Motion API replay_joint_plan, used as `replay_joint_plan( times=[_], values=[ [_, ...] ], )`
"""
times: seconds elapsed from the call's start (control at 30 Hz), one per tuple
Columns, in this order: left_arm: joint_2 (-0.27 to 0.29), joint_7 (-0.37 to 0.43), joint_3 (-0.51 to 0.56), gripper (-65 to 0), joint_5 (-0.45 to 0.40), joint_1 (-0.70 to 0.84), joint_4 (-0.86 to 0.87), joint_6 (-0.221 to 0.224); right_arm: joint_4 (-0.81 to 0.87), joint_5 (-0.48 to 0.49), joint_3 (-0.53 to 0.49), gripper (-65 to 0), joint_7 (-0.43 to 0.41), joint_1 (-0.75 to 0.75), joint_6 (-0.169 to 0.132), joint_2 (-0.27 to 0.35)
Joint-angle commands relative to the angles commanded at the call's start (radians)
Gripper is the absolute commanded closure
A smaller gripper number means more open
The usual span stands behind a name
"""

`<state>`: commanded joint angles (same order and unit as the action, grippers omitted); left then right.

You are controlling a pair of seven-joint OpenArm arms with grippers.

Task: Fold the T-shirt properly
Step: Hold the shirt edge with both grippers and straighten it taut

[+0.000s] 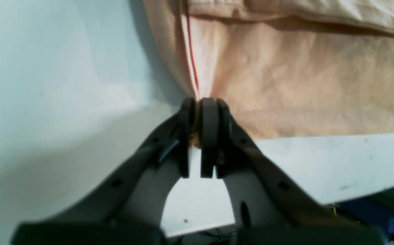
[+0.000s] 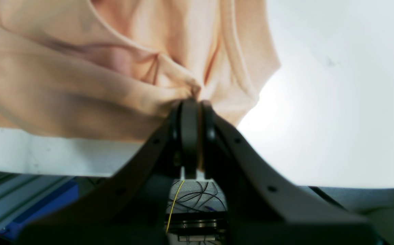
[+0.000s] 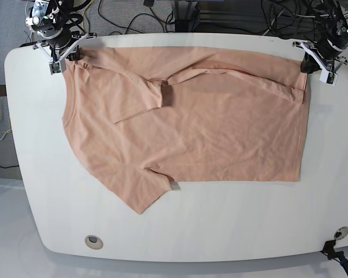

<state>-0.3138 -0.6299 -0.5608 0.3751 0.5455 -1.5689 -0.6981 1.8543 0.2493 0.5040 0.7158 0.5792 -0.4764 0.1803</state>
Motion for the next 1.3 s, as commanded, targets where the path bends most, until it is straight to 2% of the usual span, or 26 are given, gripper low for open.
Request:
replay_joint_plan(
  times=[0.2,0.27,0.57,0.73,0.87,0.9,0.97,1.07,1.17,1.3],
  values=[
    [0.000,0.000,-0.003,0.0,0.002,0.026,-0.002,0.000,0.000,-0.002,0.000,0.0,0.000,0.014,0.000,0.006],
    [-0.003,0.000,-0.006,0.0,0.002,0.026,-0.002,0.000,0.000,-0.002,0.000,0.0,0.000,0.014,0.000,0.028],
    [-0.005,-0.002,-0.046,0.0,0.002,0.026,-0.002,0.000,0.000,-0.003,0.000,0.0,0.000,0.012,0.000,0.029],
    [-0.003,-0.003,-0.046,-11.3,-0.002,0.026,-0.032,0.000,0.000,-0.002,0.000,0.0,0.000,0.011,0.000,0.029],
    [-0.002,-0.005,-0.046,-24.7,-0.003,0.026,-0.080,0.000,0.006,-0.002,0.000,0.0,0.000,0.011,0.003,0.029],
    [-0.005,-0.005,-0.046,-28.0,-0.005,0.026,-0.089,0.000,0.008,0.000,0.000,-0.9,0.000,0.011,0.003,0.029],
    [-0.005,-0.005,-0.046,-33.5,-0.005,0.026,-0.109,0.000,0.009,0.006,0.000,-7.4,0.000,0.011,0.002,0.029],
    [-0.006,-0.005,-0.054,-34.9,-0.005,0.026,-0.133,0.000,0.035,0.008,0.000,-11.9,0.000,0.003,0.000,0.028],
    [-0.003,-0.005,-0.106,-34.9,-0.005,0.026,-0.190,0.000,0.068,0.008,0.000,-12.3,0.000,-0.003,0.000,0.023],
    [-0.003,-0.005,-0.117,-34.9,-0.002,0.026,-0.279,0.000,0.092,0.008,0.000,-12.3,0.000,-0.026,0.000,0.020]
  ],
)
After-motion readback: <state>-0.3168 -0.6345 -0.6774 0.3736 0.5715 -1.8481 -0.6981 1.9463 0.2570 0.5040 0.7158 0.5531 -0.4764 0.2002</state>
